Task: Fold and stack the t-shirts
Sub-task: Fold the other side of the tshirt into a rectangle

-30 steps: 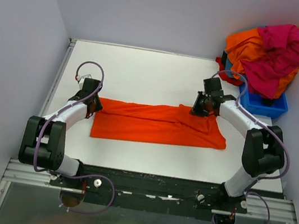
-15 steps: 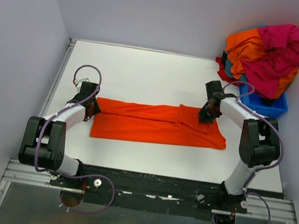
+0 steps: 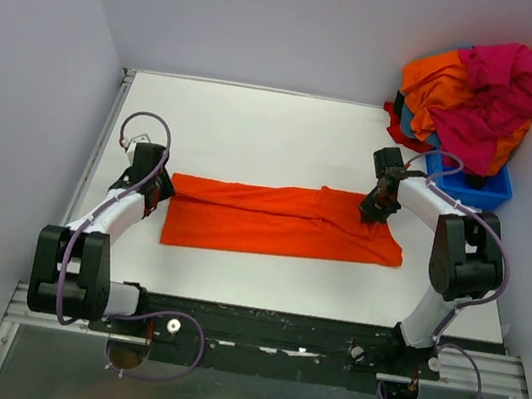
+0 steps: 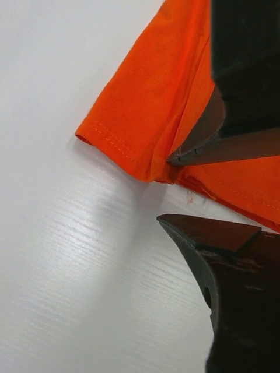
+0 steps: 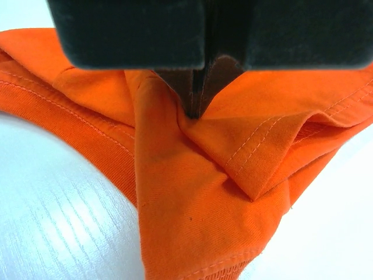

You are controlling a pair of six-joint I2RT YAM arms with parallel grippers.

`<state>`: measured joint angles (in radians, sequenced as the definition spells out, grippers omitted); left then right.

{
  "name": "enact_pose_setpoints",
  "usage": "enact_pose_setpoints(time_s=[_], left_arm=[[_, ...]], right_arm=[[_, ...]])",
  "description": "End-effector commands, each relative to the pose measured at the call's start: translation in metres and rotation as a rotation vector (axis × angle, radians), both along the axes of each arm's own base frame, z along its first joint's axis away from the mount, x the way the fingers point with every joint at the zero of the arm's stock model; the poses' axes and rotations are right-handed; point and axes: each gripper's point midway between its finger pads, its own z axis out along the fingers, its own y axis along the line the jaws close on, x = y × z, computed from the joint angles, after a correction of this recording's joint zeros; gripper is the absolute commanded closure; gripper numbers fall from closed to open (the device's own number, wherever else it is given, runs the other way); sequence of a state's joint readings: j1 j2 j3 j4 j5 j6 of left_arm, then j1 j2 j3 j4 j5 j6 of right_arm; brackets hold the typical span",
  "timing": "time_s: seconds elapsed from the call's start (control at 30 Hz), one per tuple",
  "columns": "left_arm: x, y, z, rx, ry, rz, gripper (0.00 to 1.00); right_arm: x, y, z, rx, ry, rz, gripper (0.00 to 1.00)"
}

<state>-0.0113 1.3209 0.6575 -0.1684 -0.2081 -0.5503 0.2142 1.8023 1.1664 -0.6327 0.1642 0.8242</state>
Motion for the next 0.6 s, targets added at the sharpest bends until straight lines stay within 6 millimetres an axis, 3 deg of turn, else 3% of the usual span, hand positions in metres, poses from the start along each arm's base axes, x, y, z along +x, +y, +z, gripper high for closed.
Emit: enact_pose_setpoints(time_s=[0.0,0.07,0.33,0.57], left_arm=[[-0.003,0.014,0.001,-0.002,-0.015,0.06,0.43],[-0.002,0.016,0.003,-0.007,-0.021,0.064,0.37],[-0.003,0.026,0.004,-0.01,-0.034,0.104,0.35],[-0.005,0.022,0.003,-0.063,-0.066,0.102,0.28]], right_arm=[[-0.008,-0.004,-0.007,-0.009,0.023,-0.021,0.99],[-0.009,-0.004,-0.006,-0.009,0.021,-0.019,0.99],[-0.007,-0.001,-0.006,0.007,0.015,-0.013,0.99],[-0.008,-0.002,-0.009,0.006,0.022,-0.021,0.99]])
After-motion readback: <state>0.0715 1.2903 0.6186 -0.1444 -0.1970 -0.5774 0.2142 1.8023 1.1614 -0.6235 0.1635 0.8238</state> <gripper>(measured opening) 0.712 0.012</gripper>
